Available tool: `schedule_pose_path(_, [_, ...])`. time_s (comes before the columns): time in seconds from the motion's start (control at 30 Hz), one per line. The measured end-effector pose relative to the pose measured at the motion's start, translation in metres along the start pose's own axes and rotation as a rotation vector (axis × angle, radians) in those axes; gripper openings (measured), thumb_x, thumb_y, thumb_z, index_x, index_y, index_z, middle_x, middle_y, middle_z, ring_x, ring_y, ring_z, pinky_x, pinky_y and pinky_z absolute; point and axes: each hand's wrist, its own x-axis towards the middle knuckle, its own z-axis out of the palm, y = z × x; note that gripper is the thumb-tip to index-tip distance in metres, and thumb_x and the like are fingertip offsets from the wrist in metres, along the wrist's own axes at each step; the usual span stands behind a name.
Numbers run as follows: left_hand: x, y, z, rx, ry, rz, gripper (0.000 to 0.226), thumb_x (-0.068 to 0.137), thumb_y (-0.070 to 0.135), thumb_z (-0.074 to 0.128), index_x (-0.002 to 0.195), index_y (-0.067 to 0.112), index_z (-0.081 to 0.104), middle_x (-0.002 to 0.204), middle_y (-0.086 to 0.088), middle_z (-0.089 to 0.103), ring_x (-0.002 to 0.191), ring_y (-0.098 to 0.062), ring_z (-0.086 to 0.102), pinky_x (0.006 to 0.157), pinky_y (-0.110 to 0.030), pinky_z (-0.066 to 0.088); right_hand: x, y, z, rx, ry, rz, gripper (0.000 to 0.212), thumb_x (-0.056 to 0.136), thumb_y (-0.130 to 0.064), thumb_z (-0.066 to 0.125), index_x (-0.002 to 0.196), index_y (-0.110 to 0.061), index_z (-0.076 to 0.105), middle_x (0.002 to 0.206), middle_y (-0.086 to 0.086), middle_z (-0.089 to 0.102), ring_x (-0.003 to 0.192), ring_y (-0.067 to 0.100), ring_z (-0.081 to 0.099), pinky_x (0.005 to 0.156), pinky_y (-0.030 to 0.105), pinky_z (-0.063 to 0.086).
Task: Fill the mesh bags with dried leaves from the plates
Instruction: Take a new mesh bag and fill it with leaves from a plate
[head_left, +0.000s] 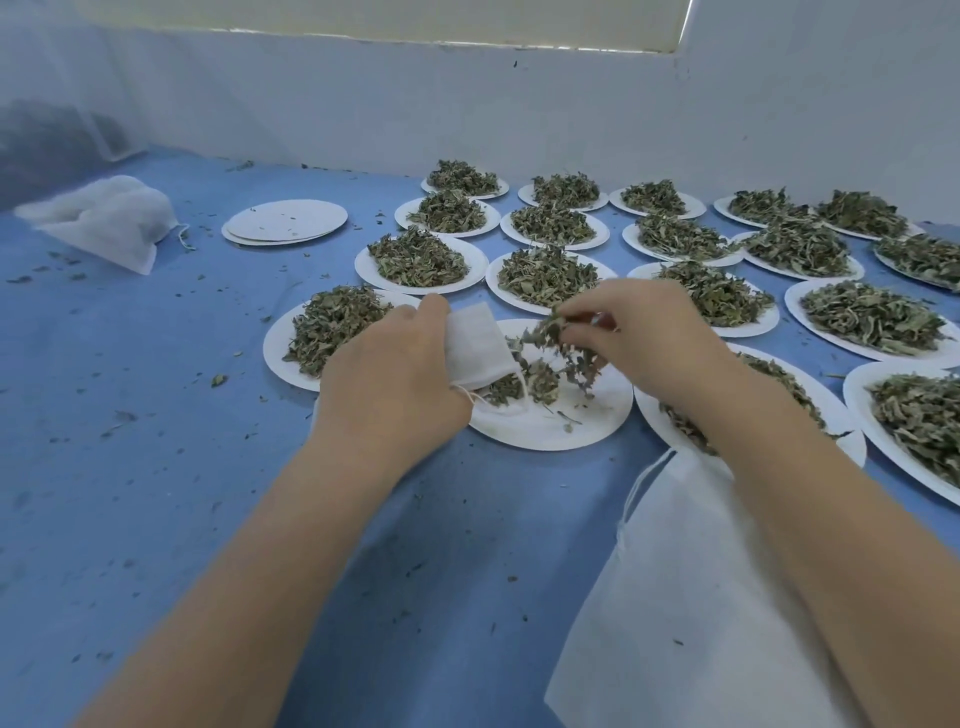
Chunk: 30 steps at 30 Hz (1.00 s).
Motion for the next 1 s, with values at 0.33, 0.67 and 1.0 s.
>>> schedule_pose_path(0.33, [-0.001, 0.002, 0.003, 0.044, 0.044, -0.004, 0.03, 0.07, 0.02, 0.064, 0.089, 0.016, 0.041, 0.082, -0.001, 0.05, 0.07, -0.024, 0.045, 0.046, -0.026, 0.021, -0.007, -0.024, -0.017, 0.059, 0.031, -0.376, 0.02, 0.085, -0.014, 0.067, 0.104, -0.014, 0.073, 0.1, 0.0, 0.068, 0.064, -0.01, 0.045, 0.079, 0.012, 0.041])
schedule_pose_path(0.67, [-0.006, 0.013, 0.014, -0.13, 0.184, 0.109, 0.035, 0.072, 0.026, 0.071, 0.098, 0.011, 0.052, 0.082, -0.004, 0.055, 0.067, -0.027, 0.049, 0.054, -0.03, 0.032, -0.014, -0.043, -0.006, 0.399, 0.013, -0.285, 0.034, 0.08, -0.011, 0.071, 0.091, -0.043, 0.065, 0.087, -0.003, 0.073, 0.08, 0.006, 0.06, 0.071, 0.014, 0.047])
schedule_pose_path(1.0, [-0.008, 0.018, 0.014, -0.161, 0.147, 0.065, 0.037, 0.071, 0.04, 0.067, 0.091, 0.016, 0.047, 0.083, -0.001, 0.053, 0.071, -0.023, 0.048, 0.056, -0.03, 0.032, -0.016, -0.043, -0.021, 0.381, -0.262, -0.232, 0.029, 0.087, -0.006, 0.056, 0.097, -0.026, 0.074, 0.107, -0.008, 0.065, 0.092, 0.003, 0.058, 0.083, 0.022, 0.045])
